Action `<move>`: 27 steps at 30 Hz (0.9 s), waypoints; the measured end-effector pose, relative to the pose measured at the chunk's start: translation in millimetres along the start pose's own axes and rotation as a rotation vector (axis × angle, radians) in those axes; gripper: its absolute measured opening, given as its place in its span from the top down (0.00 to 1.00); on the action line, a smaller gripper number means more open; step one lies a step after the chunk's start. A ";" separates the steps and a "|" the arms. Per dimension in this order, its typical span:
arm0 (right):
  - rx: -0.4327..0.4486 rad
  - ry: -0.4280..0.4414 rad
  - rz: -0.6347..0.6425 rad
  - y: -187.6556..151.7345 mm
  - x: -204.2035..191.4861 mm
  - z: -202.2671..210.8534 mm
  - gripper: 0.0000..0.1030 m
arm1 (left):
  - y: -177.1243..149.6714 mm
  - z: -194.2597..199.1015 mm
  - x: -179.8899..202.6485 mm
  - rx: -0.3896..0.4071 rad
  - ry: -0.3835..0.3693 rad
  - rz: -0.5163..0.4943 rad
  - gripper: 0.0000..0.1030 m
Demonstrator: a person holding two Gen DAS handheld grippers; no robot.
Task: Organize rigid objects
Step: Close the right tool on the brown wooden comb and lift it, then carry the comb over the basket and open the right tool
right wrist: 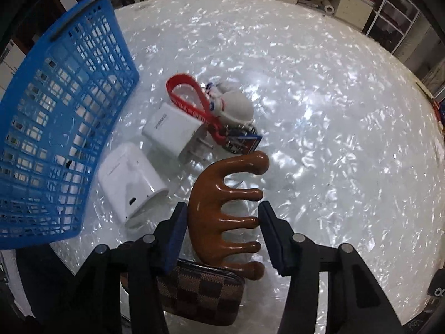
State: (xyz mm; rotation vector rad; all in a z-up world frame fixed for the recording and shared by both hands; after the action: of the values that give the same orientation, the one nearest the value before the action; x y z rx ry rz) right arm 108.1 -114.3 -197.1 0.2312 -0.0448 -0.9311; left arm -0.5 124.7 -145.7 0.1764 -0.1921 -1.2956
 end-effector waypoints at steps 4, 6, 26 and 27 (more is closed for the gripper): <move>0.019 0.002 -0.013 8.5 9.3 12.7 0.52 | 0.1 0.1 -0.5 0.000 0.000 0.000 0.86; 0.033 0.004 -0.023 13.0 14.3 18.8 0.52 | 0.1 0.0 0.0 0.000 0.000 0.000 0.86; 0.193 0.043 0.004 54.7 22.1 143.3 0.52 | 0.9 1.1 -3.0 -0.002 0.005 0.001 0.86; 0.200 0.046 0.013 57.6 16.1 148.5 0.52 | 1.0 1.3 -2.7 -0.002 0.005 0.001 0.86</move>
State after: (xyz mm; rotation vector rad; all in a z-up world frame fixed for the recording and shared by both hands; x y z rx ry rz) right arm 142.7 -120.5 -41.0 0.4370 -0.0974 -0.9086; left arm -0.6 127.5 -144.3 0.1775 -0.1869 -1.2943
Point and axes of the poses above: each gripper's, at about its wrist camera, not at the fingertips, and z roughly against the way its jaws point, x to its right, y to its top, the point moved 9 cm from there along -z, roughly the way its jaws point, and after that the axes turned 1 degree about -y, right-handed, at the moved point
